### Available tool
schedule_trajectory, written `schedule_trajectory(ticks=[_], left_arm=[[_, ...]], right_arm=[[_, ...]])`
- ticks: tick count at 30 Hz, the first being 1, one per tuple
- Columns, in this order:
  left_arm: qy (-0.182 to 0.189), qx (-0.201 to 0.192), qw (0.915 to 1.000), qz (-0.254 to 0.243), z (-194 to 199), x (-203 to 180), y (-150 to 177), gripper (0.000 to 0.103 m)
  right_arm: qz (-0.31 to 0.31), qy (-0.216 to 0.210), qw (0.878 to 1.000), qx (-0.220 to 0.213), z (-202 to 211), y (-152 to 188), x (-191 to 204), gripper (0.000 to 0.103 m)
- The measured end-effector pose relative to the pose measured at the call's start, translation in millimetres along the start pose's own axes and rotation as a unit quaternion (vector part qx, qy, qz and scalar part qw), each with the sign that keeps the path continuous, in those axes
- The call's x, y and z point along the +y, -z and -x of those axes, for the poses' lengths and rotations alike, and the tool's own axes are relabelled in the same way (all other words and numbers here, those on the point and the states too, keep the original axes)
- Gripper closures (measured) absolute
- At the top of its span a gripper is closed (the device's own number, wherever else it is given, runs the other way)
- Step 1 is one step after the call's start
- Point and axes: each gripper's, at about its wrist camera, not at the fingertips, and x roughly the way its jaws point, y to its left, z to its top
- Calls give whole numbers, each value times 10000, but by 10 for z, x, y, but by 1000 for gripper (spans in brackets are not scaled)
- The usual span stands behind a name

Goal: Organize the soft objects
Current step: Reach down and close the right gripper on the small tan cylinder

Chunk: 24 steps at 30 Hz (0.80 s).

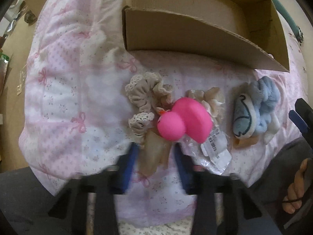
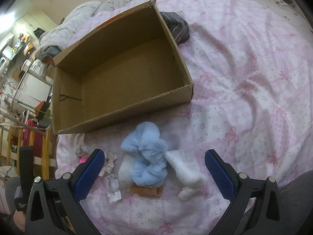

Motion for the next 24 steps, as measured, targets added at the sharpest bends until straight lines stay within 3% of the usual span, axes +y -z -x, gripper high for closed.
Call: schedule_trajectory(ticks=[5,11,18,22,24], left_arm=[[343,-78,9994,65,124,70,19,94],[579,-493,9971,96,614,139,169,94],[827,-938,9918,248,842,271,281,94],[949,-1108,9872,647,873,382,220,94],[919,-1206,9863,645,911,398,211,94]], right_arm=[[-18,27,10000,6,9,7,-9,0],[-45,64,9998,162,-17,27,-17,0],[-68,-157,9953,955,-200,211,33,0],[96,8,9902,1396,-401,320,108,0],[206,-32,9887,1483,-458,343,153,16]])
